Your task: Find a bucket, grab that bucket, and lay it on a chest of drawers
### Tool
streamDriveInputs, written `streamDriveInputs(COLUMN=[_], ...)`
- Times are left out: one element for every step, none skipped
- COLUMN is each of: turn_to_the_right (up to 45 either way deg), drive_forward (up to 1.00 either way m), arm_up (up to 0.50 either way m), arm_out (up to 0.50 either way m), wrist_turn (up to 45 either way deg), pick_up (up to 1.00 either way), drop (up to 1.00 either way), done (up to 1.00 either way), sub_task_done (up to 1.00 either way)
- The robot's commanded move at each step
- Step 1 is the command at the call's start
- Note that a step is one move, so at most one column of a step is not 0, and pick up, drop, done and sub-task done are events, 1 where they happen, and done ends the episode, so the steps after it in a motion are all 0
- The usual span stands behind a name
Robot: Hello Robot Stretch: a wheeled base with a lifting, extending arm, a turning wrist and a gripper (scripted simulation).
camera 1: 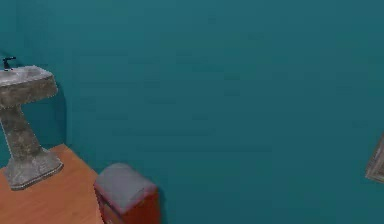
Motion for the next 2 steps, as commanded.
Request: streamDriveInputs(turn_to_the_right=[0.0, -45.0], drive_forward=[0.20, 0.00], arm_up=[0.00, 0.00], arm_out=[0.00, 0.00], wrist_turn=[0.0, 0.0], pick_up=[0.00, 0.00], drop=[0.00, 0.00], done=[0.00, 0.00], sub_task_done=[0.00, 0.00])
